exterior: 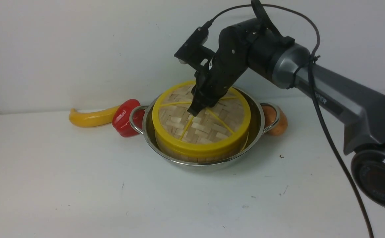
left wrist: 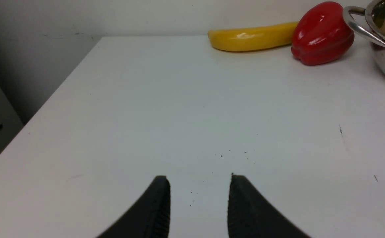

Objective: Place the steamer in the pot on the white table, and put the lid on the steamer.

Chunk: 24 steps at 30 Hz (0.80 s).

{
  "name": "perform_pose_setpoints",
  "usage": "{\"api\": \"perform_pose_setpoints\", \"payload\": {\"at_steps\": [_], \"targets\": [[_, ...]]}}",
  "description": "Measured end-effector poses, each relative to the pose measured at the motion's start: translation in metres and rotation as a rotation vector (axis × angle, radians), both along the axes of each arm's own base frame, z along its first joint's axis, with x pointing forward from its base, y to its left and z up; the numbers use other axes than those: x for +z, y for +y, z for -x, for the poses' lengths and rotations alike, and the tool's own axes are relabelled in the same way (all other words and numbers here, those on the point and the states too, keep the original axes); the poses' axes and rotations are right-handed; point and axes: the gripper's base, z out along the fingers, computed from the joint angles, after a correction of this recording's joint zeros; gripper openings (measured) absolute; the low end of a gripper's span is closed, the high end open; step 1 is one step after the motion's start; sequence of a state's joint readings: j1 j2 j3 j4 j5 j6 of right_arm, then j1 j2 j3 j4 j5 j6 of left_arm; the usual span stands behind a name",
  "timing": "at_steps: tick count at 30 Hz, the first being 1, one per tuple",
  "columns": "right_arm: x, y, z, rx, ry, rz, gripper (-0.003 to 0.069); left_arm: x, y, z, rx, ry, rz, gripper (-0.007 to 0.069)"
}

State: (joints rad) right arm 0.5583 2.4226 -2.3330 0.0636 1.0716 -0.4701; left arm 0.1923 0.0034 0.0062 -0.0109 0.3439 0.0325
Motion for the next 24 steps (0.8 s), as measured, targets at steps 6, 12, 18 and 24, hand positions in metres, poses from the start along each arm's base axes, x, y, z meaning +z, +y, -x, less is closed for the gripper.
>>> {"api": "perform_pose_setpoints", "payload": {"at_steps": [6,12,18,24], "targets": [[0.007,-0.001,0.0,0.0,-0.024,0.001,0.0414,0.0,0.0,0.0,0.0,0.0,0.0,0.0241],[0.064,-0.011,0.014,-0.035,-0.089,-0.059,0.0587,0.0,0.0,0.0,0.0,0.0,0.0,0.0241],[0.167,-0.042,0.05,-0.164,-0.243,-0.168,0.0435,0.0,0.0,0.0,0.0,0.0,0.0,0.0241],[0.237,-0.077,0.088,-0.331,-0.344,-0.271,0.0055,0.0,0.0,0.0,0.0,0.0,0.0,0.0241]]}}
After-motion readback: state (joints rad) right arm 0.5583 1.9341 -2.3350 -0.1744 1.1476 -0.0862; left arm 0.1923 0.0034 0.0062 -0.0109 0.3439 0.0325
